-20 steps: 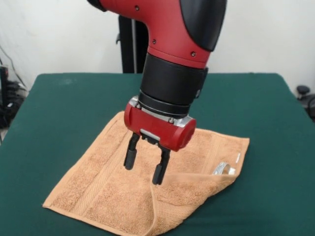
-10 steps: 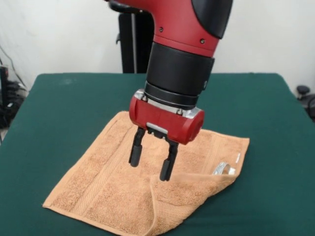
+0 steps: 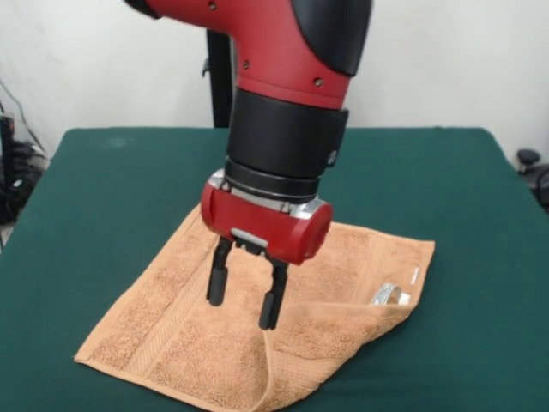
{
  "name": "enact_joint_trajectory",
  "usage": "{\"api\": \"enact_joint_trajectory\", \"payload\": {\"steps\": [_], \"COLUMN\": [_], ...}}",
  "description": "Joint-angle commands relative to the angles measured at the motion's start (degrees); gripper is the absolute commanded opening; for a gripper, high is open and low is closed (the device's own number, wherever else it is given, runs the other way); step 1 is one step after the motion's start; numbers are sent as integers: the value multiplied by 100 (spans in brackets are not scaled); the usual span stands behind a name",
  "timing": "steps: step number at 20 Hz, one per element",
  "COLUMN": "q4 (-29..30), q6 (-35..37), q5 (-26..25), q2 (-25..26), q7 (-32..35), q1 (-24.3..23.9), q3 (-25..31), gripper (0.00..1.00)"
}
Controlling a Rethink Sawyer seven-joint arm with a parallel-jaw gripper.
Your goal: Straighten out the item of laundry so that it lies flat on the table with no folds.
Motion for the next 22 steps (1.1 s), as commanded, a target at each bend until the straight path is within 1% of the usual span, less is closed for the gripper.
{"api": "enact_joint_trajectory", "payload": {"steps": [1,5,10,16,22], "q4": [-64,-149,-187,-50,151], "q6": [53,28,97,333,582], "q5": [-534,-753,-852,-781,-644], "q2": [398,446,422,240,44], "q7": [-497,-325,72,584,895], "q1": [-344,-373,-254,25,255], "q3": [1216,1269,1174,906,703], "gripper": [100,100,100,100,100]}}
